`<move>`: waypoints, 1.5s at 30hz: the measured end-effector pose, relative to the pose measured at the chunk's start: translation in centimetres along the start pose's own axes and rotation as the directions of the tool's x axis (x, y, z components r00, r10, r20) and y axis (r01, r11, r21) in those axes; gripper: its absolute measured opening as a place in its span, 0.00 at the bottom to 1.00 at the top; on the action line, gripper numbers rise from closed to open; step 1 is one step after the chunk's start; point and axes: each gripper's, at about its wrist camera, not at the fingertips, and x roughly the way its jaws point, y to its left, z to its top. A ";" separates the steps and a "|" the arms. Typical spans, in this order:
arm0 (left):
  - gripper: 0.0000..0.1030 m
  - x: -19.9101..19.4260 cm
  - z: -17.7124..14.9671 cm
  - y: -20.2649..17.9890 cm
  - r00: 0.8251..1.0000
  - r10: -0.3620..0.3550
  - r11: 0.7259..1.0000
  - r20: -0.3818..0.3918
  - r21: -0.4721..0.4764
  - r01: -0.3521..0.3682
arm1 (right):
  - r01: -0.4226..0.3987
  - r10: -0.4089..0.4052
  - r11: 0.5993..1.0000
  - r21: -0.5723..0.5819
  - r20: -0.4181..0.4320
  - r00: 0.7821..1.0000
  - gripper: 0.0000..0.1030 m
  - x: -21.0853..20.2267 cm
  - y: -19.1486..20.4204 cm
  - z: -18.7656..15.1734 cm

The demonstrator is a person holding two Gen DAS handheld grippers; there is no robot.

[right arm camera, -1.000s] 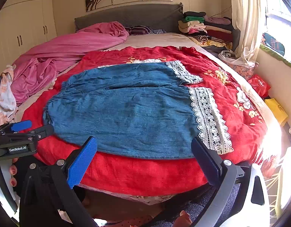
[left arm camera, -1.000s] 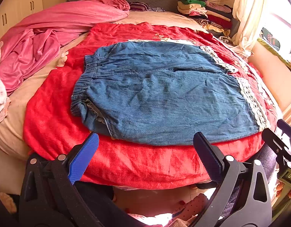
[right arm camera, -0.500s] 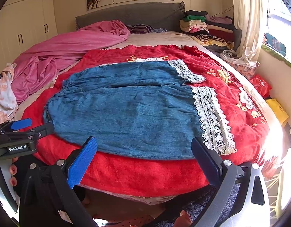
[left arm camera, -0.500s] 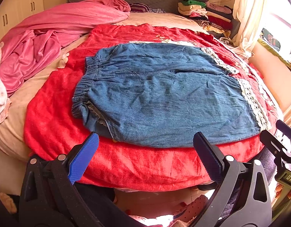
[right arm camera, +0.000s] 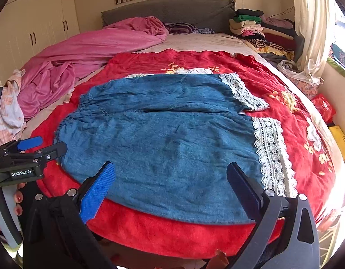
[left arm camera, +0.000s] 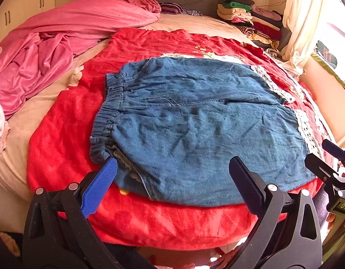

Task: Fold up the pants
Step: 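Grasp the elastic waistband with the left tool while the right tool grasps the denim leg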

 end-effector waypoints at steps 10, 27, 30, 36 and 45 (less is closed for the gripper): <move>0.91 3.6 6.7 4.7 0.996 0.081 0.995 0.024 -0.059 -0.080 | -0.015 0.016 0.988 -0.151 0.005 1.000 0.96 6.6 3.1 9.0; 0.91 14.8 13.1 12.7 0.995 0.066 0.993 -0.078 -0.094 -0.073 | -0.016 -0.028 0.929 -0.369 -0.112 0.993 0.96 20.6 6.5 18.1; 0.83 16.2 13.5 12.9 0.997 0.016 0.997 -0.079 -0.068 -0.022 | -0.015 -0.045 0.919 -0.395 -0.143 0.989 0.96 22.9 7.2 19.0; 0.48 18.6 14.0 12.1 0.994 -0.025 0.999 -0.107 -0.027 0.022 | -0.003 -0.079 0.885 -0.466 -0.157 0.984 0.96 26.1 8.9 20.0; 0.27 15.7 14.3 12.0 0.996 -0.089 0.996 -0.023 0.006 0.089 | -0.051 -0.066 0.835 -0.547 -0.192 0.979 0.96 28.8 10.5 19.6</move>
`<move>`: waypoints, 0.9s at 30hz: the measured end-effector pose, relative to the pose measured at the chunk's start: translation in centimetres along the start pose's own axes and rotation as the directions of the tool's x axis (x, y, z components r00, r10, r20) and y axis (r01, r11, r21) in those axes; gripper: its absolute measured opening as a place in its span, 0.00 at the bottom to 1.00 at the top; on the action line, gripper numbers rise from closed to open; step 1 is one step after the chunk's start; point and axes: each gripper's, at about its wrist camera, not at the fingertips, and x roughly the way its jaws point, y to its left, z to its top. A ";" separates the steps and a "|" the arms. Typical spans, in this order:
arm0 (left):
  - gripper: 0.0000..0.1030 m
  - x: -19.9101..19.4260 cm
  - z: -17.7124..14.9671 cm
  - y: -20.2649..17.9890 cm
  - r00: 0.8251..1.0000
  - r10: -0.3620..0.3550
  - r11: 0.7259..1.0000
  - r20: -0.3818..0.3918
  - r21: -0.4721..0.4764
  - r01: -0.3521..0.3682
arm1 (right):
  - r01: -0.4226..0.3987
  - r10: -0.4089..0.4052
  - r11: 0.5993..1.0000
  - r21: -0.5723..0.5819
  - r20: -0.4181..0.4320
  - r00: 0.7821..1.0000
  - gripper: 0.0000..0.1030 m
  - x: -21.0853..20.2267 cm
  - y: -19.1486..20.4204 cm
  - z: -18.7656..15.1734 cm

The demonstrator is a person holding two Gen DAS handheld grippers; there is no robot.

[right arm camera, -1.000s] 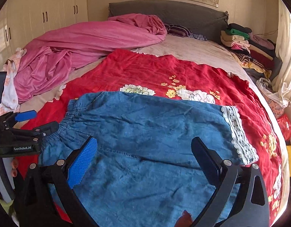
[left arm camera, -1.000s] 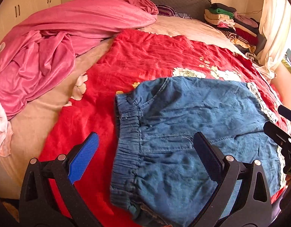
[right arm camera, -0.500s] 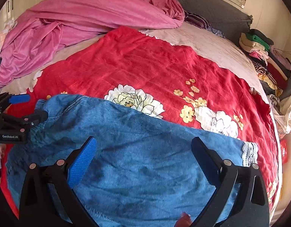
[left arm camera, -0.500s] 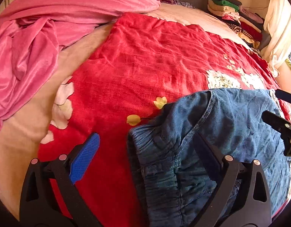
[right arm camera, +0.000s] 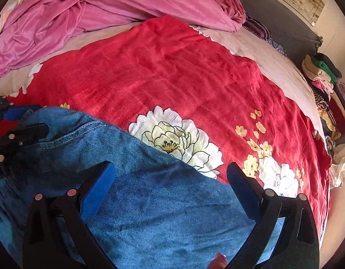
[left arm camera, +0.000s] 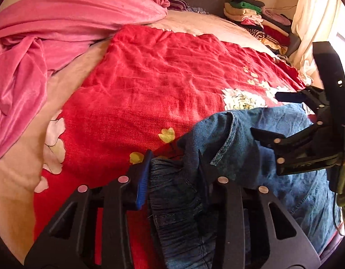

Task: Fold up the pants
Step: 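Grasp the elastic waistband with the left tool while the right tool grasps the denim leg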

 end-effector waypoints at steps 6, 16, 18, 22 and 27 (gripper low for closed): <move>0.27 -2.2 0.1 -1.1 0.998 -0.029 0.999 0.047 0.030 0.028 | -0.031 0.034 0.992 -0.121 0.021 0.999 0.96 0.9 0.9 0.4; 0.26 -3.4 -0.6 -1.8 0.997 -0.003 0.998 0.075 0.062 -0.002 | -0.255 0.264 0.960 -0.114 0.070 0.962 0.12 -1.0 1.6 -0.3; 0.26 -3.9 -0.7 -1.6 0.996 0.000 0.999 0.085 0.052 -0.004 | -0.265 0.270 0.962 -0.061 0.115 0.956 0.11 -2.7 0.9 -1.0; 0.26 -5.3 -1.4 -2.0 0.994 -0.009 0.999 0.108 0.050 0.004 | -0.264 0.264 0.964 -0.023 0.196 0.945 0.11 -6.6 0.5 -3.0; 0.27 -8.1 -3.3 -3.2 0.987 -0.030 0.998 0.160 0.052 0.022 | -0.272 0.256 0.962 0.022 0.267 0.929 0.11 -11.5 0.8 -6.4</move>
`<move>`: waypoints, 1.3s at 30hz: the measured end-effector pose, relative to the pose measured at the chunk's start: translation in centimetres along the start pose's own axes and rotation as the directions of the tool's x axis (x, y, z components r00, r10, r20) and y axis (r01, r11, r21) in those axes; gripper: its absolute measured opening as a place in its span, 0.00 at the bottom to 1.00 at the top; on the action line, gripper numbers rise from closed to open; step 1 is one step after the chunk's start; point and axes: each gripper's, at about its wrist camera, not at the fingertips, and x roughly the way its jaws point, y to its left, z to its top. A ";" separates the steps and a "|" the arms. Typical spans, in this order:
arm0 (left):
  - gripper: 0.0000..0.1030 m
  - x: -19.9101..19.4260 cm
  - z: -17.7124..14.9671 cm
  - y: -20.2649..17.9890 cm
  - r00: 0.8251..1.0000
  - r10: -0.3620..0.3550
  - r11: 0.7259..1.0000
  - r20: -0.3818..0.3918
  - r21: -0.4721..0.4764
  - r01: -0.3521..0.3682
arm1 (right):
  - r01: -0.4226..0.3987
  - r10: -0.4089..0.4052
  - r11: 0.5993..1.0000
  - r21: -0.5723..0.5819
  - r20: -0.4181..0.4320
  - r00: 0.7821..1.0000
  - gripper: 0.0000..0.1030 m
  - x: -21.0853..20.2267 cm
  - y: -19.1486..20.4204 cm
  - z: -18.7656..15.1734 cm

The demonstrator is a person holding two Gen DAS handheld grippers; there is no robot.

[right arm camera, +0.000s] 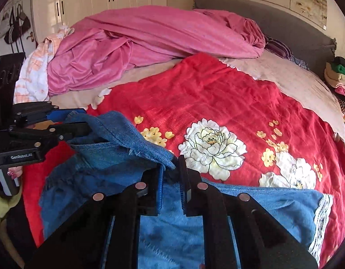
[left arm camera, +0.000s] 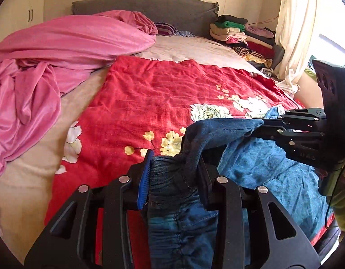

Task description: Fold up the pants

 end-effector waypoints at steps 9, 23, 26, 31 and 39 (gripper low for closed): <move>0.27 -5.5 -5.2 -1.8 0.999 -0.048 0.999 0.016 0.006 0.048 | -0.051 0.051 0.998 0.038 0.010 0.999 0.11 -6.4 5.7 -6.2; 0.34 -7.9 -11.1 -1.5 0.998 0.018 0.998 -0.065 0.063 -0.014 | -0.105 0.106 0.994 0.020 -0.081 0.991 0.14 -6.4 11.8 -12.0; 0.37 -7.9 -11.7 -0.5 0.996 0.014 1.000 -0.089 0.021 -0.012 | -0.130 0.132 0.991 0.028 -0.107 0.985 0.14 -5.6 12.6 -12.9; 0.46 -9.2 -12.6 0.3 0.995 0.011 1.000 -0.100 -0.010 -0.012 | -0.154 0.161 0.986 0.059 -0.140 0.977 0.16 -4.3 13.1 -14.0; 0.47 -12.5 -13.2 0.4 0.996 -0.002 0.999 -0.089 -0.045 -0.002 | -0.163 0.173 0.984 0.076 -0.156 0.973 0.26 -3.4 13.3 -15.3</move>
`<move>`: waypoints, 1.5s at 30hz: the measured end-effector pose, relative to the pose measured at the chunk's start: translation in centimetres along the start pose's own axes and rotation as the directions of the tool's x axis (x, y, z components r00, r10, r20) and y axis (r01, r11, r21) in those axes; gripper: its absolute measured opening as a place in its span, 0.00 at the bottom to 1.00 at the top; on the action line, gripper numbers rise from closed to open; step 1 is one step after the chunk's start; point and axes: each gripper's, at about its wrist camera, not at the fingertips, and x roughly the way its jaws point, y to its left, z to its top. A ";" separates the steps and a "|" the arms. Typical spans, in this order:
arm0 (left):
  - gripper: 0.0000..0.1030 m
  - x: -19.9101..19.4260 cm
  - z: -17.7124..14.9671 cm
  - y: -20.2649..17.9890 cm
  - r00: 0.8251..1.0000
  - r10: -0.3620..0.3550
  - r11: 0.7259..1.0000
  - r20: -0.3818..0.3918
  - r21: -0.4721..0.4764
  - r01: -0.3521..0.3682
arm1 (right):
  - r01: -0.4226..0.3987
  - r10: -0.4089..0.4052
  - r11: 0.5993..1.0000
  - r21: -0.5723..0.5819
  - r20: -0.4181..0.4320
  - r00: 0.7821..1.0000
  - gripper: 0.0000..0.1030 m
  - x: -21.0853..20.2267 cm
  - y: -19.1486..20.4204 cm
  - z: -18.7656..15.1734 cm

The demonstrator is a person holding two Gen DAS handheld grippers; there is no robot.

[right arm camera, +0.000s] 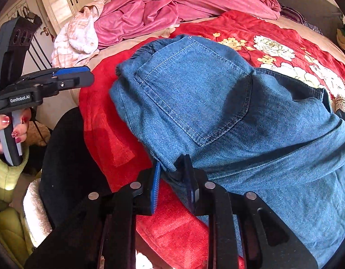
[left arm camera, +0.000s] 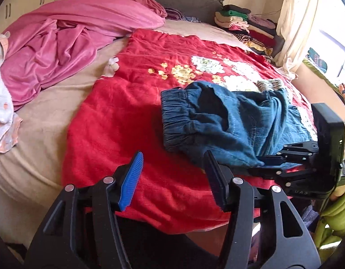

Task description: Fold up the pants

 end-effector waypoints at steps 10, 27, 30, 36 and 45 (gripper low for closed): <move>0.45 6.0 2.7 -8.2 0.991 -0.112 0.983 -0.068 0.138 0.120 | 0.050 -0.059 0.995 0.089 0.102 0.993 0.36 -5.7 -2.5 -0.8; 0.45 3.5 3.2 -9.2 0.993 -0.115 0.984 -0.020 0.133 0.116 | 0.307 -0.362 0.898 0.314 0.132 0.923 0.55 -11.7 -16.1 1.4; 0.48 4.0 4.4 -11.7 0.984 -0.179 0.971 -0.025 0.158 0.181 | 0.355 -0.396 0.880 0.316 0.075 0.915 0.55 -10.4 -19.4 4.0; 0.48 9.5 4.6 -16.9 0.941 -0.305 0.929 -0.149 0.170 0.328 | 0.403 -0.415 0.861 0.310 -0.030 0.909 0.55 -6.0 -23.7 7.4; 0.48 14.1 2.8 -19.0 0.917 -0.306 0.922 -0.254 0.159 0.352 | 0.509 -0.471 0.807 0.300 -0.194 0.861 0.54 0.1 -28.8 8.2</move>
